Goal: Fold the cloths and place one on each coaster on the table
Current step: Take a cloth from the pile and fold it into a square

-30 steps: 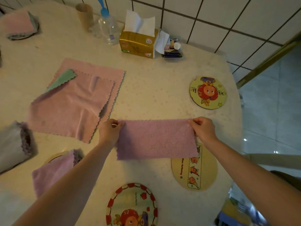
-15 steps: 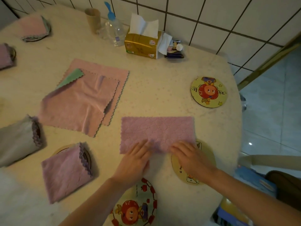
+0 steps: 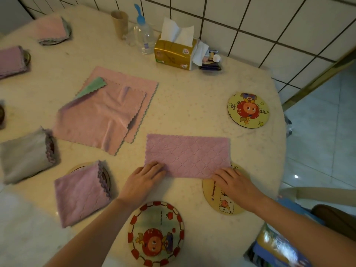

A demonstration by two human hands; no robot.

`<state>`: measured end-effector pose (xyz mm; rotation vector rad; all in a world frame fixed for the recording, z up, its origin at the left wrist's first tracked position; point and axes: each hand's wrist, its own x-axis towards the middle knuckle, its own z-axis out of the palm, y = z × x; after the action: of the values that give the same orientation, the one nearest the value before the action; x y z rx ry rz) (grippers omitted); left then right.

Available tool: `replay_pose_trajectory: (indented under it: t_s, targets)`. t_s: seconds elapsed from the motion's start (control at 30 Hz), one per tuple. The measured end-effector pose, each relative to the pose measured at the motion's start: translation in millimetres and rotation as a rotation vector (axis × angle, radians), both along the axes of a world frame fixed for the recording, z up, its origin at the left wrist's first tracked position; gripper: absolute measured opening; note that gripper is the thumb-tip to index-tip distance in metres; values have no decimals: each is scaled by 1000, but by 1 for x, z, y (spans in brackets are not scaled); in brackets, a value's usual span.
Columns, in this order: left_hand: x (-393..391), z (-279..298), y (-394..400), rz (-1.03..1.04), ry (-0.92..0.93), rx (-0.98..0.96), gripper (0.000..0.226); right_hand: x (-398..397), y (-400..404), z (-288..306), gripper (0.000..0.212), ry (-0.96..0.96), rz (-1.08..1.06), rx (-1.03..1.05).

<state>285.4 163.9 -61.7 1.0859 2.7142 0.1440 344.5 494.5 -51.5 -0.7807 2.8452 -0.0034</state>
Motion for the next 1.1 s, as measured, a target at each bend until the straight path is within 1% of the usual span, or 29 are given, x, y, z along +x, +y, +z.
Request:
replay_pose_trajectory:
  t_s: [0.17, 0.3, 0.37, 0.47, 0.57, 0.7, 0.77, 0.8, 0.9, 0.93, 1.0, 1.1]
  targets:
    - [-10, -3, -12, -23, 98, -14, 54, -13, -1, 5, 63, -53, 26, 58]
    - [-10, -2, -23, -23, 111, -5, 50, -13, 1, 4, 70, -103, -70, 61]
    - [-11, -2, -26, -31, 123, 5, 46, -13, 1, 2, 71, -109, -65, 72]
    - [-16, 3, -27, -35, 147, 15, 40, -14, 3, 5, 66, -95, -42, 75]
    - [-21, 11, -30, 7, 185, 28, 36, -7, 0, 15, 56, -74, -33, 6]
    - [-16, 21, -34, 163, 210, -17, 33, 25, -27, 31, 32, -57, 52, -185]
    - [2, 23, -26, 222, 186, 16, 39, 46, -45, 36, 27, -109, 81, -262]
    - [14, 23, -19, 208, 151, 43, 47, 54, -53, 38, 26, -128, 87, -286]
    - [64, 18, 10, 40, -21, 78, 73, 73, -72, 43, 25, -210, 54, -369]
    - [81, 15, 21, -1, -56, 71, 75, 78, -76, 45, 25, -234, 34, -411]
    - [104, 10, 38, -19, -64, 40, 69, 88, -81, 50, 24, -302, 5, -486]
    - [125, 2, 52, 70, -100, 19, 59, 99, -84, 57, 24, -414, 27, -531]
